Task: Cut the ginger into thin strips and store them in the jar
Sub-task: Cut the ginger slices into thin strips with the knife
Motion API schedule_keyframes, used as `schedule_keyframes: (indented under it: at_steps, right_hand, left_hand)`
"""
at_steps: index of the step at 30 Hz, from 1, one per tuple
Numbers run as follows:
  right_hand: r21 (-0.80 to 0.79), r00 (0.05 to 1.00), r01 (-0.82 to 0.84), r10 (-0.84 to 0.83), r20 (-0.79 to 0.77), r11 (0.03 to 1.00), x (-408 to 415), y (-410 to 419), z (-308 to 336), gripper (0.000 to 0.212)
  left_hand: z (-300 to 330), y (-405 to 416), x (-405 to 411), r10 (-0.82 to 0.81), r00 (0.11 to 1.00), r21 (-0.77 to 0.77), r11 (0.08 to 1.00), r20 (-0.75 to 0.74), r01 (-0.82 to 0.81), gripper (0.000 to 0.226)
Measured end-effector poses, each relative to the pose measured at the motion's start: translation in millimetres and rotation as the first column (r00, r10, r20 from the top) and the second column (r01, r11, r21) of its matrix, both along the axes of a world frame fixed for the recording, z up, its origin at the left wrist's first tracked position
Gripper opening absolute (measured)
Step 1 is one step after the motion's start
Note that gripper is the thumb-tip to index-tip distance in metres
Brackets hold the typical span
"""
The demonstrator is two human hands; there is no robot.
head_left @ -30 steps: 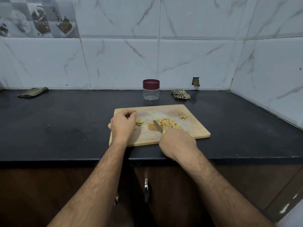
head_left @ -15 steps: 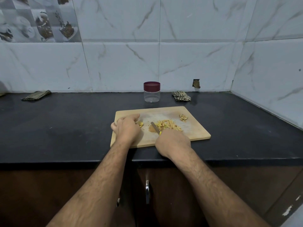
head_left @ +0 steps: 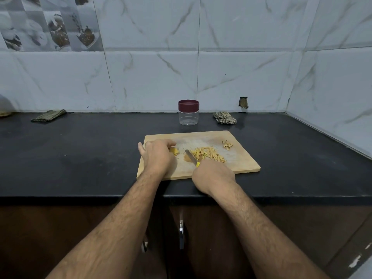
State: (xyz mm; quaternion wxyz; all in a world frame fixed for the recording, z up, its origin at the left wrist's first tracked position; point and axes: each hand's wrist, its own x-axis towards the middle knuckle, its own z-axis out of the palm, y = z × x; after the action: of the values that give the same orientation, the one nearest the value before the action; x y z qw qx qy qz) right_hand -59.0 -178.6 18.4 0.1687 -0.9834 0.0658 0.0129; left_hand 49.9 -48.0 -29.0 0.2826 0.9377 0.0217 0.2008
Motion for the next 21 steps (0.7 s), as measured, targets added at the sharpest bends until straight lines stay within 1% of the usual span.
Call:
schedule_keyframes:
  at_steps: [3, 8, 13, 17, 19, 21]
  right_hand:
    - [0.012, 1.000, -0.010, 0.010, 0.010, 1.000, -1, -2, -1, 0.031]
    - [0.047, 1.000, -0.015, 0.014, 0.022, 0.999, -1, -5, -1, 0.030]
    - [0.069, 0.999, -0.018, 0.016, 0.031, 0.997, -1, -7, -3, 0.031]
    - [0.070, 0.999, -0.019, 0.016, 0.038, 0.997, -1, -7, -4, 0.032]
    - [0.070, 0.999, -0.019, 0.016, 0.038, 0.997, -1, -7, -4, 0.032]
    - [0.074, 0.999, -0.019, 0.016, 0.035, 0.997, 0, -8, -5, 0.032]
  left_hand:
    - [1, 0, -1, 0.005, 0.999, 0.020, 1.000, 0.053, -0.007, 0.032]
    - [9, 2, -3, -0.009, 0.998, 0.012, 1.000, 0.067, 0.008, 0.017]
    - [18, 7, -6, -0.004, 0.999, 0.072, 0.997, 0.036, 0.001, 0.016]
    - [22, 11, -4, 0.005, 1.000, 0.098, 0.995, -0.022, -0.002, 0.016]
    - [24, 10, -4, 0.004, 0.999, 0.077, 0.997, -0.039, -0.001, 0.016]
    - [28, 8, -5, -0.003, 0.999, 0.016, 1.000, -0.053, 0.003, 0.018]
